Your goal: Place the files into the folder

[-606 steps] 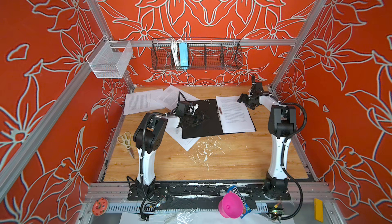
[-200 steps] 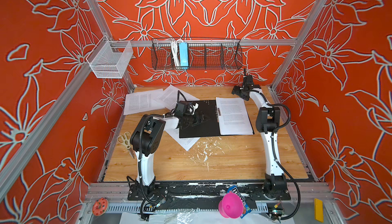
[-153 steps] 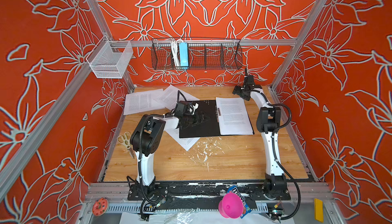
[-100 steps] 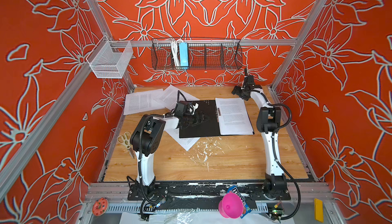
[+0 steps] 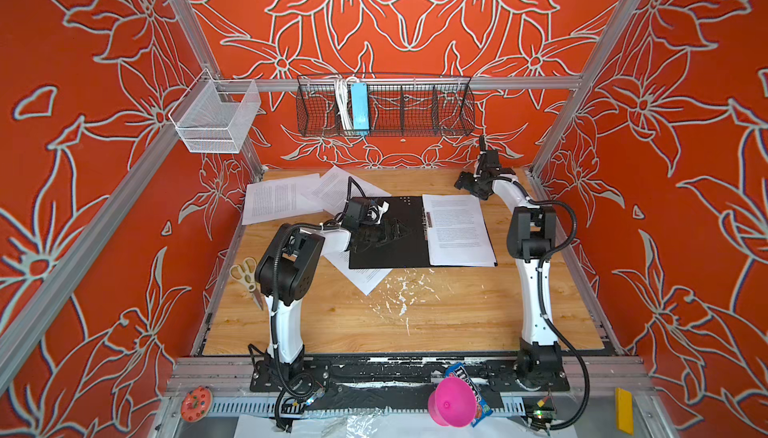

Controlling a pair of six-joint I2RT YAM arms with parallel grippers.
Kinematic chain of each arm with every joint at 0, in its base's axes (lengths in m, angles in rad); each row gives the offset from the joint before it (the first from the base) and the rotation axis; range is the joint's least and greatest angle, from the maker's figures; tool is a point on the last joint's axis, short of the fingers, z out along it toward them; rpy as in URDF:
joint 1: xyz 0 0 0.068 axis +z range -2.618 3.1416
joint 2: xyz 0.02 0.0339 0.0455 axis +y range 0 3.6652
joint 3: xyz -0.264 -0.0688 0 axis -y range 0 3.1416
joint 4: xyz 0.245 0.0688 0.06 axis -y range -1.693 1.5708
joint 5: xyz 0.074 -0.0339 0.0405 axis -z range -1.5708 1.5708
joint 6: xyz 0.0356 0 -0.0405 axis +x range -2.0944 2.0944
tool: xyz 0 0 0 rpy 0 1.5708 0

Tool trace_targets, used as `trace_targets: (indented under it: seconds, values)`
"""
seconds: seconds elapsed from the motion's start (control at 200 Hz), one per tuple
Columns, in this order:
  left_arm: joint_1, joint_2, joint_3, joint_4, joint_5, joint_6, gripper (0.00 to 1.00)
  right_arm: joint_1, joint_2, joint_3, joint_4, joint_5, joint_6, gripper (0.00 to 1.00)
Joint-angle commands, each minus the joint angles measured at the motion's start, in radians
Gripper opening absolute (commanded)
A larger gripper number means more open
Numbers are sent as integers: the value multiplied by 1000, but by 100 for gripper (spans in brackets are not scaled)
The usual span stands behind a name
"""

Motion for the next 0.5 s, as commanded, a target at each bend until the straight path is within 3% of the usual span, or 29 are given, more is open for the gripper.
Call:
trace_targets:
  seconds: [0.0,0.135,0.29,0.495]
  values:
    - [-4,17,16,15,21,-1,98,-7,-45,-5,12,14,-4,91]
    - [-3,15,16,19,27,-6,98,-7,-92,-26,33,61,6,93]
    - [-5,-6,10,21,36,-12,98,-6,-236,-190,80,99,35,97]
    - [-43,-46,29,-29,38,0,98,-6,-582,-631,206,135,85,98]
